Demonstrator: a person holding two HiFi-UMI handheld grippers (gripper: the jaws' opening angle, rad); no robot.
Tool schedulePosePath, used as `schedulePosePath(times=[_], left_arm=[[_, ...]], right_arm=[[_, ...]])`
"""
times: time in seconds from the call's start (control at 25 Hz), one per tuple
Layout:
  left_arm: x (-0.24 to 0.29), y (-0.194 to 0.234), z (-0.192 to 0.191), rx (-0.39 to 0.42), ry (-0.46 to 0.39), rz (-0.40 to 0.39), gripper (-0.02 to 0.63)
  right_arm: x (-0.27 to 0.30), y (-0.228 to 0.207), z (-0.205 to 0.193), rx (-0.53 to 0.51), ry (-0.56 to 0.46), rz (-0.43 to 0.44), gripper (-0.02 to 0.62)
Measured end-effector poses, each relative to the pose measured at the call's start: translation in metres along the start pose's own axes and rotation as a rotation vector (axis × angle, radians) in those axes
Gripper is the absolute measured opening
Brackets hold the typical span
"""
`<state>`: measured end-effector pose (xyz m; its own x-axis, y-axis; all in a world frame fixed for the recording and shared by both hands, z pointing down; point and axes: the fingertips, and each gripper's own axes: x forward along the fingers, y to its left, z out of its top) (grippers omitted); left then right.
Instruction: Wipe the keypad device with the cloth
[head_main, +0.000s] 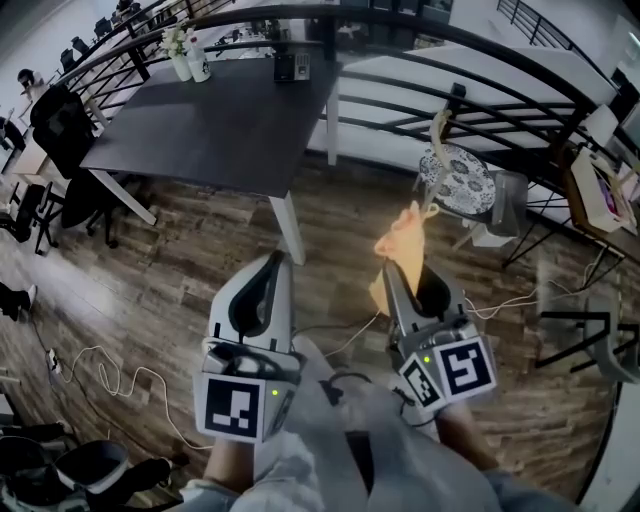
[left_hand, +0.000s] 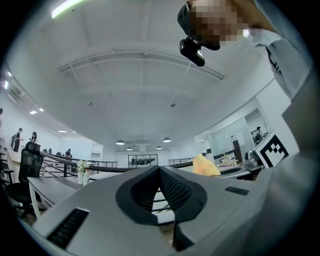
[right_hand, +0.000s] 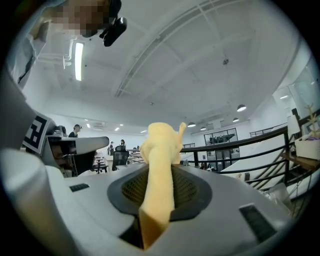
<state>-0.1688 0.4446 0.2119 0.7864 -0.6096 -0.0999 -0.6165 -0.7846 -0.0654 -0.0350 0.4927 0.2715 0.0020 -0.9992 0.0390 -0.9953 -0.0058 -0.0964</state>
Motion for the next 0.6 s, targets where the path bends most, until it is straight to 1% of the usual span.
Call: schedulePosePath(times=[0.16,0.28,0.4,0.6], left_arm=[[-0.0022,-0.0015,0.0016,0.007,0.002,0.006,0.008],[-0.0020,-0.0023,0.0062,0.026,-0.027,0.008,0.008],[-0.0031,-0.0047,0.0024,0.025,-0.007,0.004,0.008],[0.0040,-0.0042,0.0040,0.028,-0.022,-0.001,0.008]], right_arm=[[-0.0028,0.0004,0.0006,0.005,-0.001,0.004,0.101],[-0.0046,-0.0012,-0.0003,0.007,-0.006,0.004,0.101],[-0.0071,-0.0034,-0.0012,0.011,-0.013,0.001,0.101],[-0.0040,-0.0080,-0.0003,0.007,-0.020,-0.004,0.101]])
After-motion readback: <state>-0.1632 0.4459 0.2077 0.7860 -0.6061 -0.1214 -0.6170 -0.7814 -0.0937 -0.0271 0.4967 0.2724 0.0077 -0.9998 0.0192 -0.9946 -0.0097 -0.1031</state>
